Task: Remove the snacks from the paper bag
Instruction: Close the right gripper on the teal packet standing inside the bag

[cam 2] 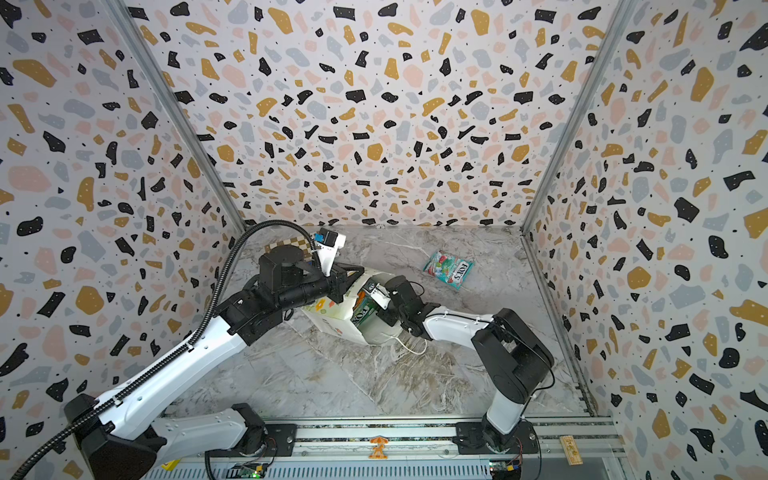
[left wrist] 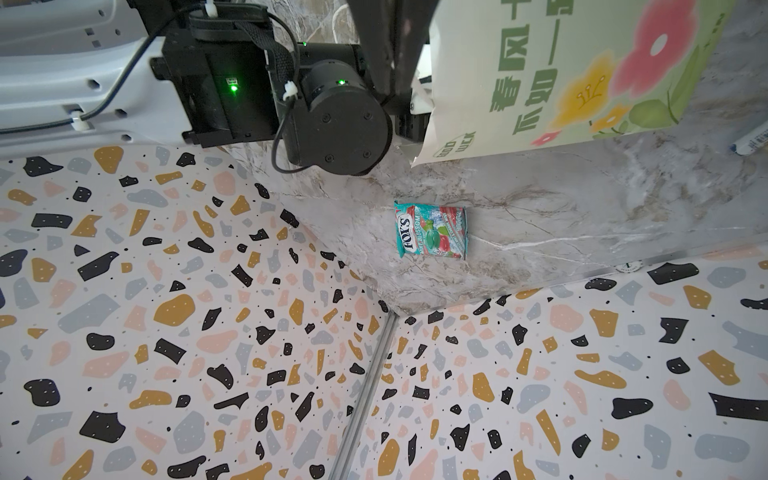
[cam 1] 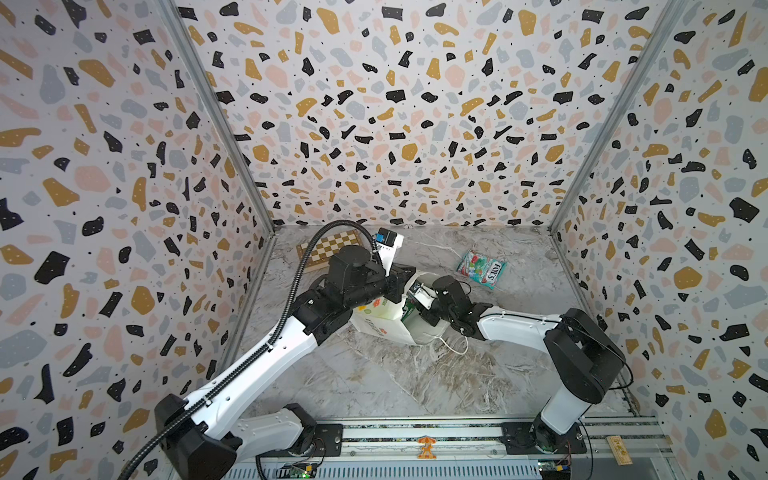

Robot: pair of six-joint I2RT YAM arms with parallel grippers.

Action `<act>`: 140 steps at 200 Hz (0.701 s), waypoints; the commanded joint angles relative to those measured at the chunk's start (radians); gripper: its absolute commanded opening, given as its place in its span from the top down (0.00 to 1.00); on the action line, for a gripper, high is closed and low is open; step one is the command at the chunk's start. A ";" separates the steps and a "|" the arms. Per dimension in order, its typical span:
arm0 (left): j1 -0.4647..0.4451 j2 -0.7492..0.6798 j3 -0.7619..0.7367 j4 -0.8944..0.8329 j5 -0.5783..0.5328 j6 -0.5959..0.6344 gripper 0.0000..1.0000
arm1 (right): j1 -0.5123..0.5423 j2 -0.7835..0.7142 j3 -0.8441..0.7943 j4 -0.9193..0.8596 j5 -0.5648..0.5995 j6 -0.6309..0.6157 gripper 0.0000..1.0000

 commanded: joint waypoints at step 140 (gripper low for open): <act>-0.005 -0.035 -0.012 0.016 -0.041 0.026 1.00 | 0.008 -0.030 0.027 0.036 0.001 0.014 1.00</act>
